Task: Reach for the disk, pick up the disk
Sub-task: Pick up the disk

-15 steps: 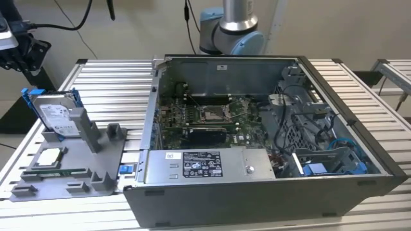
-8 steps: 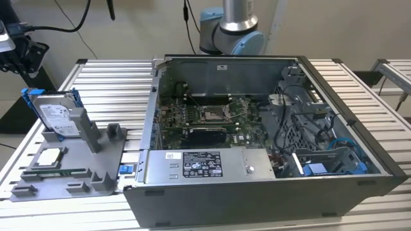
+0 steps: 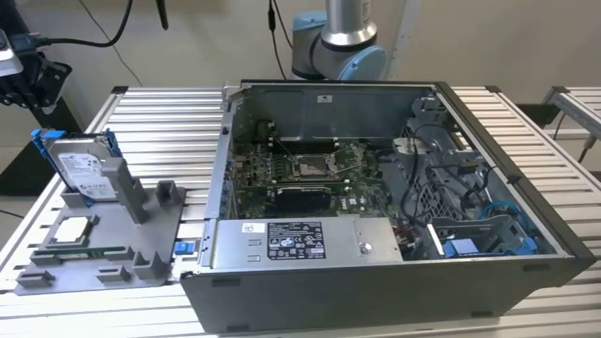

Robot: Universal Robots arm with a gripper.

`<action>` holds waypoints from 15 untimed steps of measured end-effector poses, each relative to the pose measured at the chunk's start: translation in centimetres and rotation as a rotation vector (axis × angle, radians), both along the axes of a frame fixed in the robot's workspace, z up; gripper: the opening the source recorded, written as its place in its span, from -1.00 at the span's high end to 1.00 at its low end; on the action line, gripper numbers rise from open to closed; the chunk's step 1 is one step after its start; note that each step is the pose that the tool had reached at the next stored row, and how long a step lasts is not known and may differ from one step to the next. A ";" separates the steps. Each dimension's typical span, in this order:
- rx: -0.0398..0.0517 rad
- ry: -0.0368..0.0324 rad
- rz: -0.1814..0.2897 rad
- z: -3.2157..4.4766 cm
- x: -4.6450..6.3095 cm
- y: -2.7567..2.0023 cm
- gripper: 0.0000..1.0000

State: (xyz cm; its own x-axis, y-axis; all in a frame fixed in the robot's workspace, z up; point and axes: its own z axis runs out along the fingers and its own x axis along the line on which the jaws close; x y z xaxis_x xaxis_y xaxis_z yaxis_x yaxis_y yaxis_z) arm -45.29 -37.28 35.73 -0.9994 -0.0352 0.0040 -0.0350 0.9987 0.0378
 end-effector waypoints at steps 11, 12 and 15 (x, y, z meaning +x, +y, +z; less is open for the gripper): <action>0.0001 -0.0002 0.198 -0.01 0.0 0.00 1.00; 0.0001 -0.0002 0.217 0.00 0.0 0.00 1.00; 0.0000 -0.0006 0.271 0.00 0.0 0.00 1.00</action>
State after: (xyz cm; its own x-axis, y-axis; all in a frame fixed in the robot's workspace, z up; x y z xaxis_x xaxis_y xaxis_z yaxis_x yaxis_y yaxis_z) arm -45.28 -37.28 35.73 -0.9536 -0.3012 0.0034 -0.3009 0.9529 0.0377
